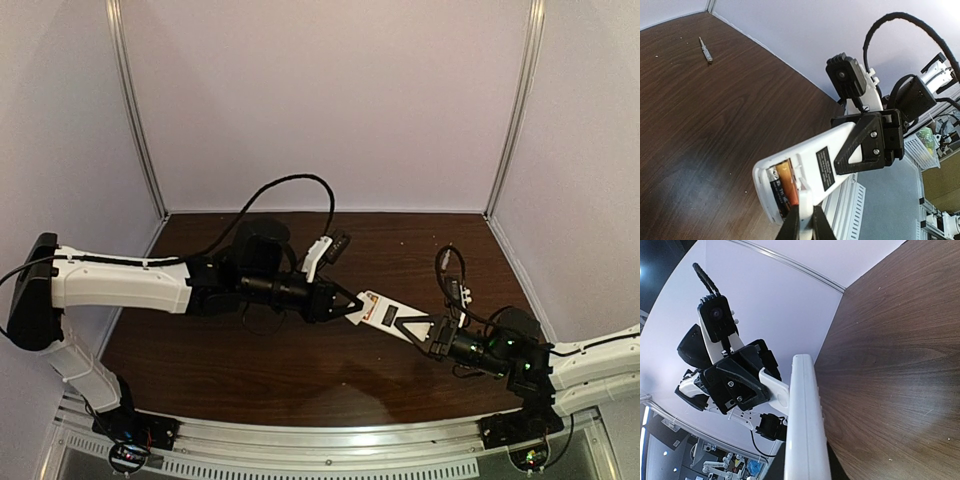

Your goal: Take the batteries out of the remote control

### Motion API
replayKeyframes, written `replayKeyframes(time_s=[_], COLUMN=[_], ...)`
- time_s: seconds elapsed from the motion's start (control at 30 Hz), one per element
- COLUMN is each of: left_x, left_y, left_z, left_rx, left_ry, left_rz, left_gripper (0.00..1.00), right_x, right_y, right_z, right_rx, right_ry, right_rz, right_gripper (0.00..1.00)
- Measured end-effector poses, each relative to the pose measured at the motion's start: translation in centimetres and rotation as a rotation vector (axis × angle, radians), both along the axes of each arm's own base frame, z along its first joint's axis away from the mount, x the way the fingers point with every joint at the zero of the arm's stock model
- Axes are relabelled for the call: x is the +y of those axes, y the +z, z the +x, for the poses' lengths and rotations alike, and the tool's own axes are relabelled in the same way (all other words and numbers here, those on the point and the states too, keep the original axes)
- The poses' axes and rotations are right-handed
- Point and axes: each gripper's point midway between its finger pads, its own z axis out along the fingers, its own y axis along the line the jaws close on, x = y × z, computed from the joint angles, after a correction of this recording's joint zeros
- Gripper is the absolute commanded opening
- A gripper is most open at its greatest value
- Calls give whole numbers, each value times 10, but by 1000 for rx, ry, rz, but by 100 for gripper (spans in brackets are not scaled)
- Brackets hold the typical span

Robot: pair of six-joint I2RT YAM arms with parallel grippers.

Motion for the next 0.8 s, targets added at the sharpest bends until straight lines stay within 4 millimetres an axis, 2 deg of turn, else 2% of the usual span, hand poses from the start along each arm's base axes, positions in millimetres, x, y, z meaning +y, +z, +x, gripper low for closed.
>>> replayKeyframes(time_s=[0.8], left_x=[4], left_y=[-2], left_z=[-3], left_rx=[4], left_ry=[-4], left_rz=[1], left_gripper=[0], right_x=[-2], right_y=[-2], right_z=[4], right_rx=[3], right_ry=[-27], right_rz=[-9], right_gripper=[0])
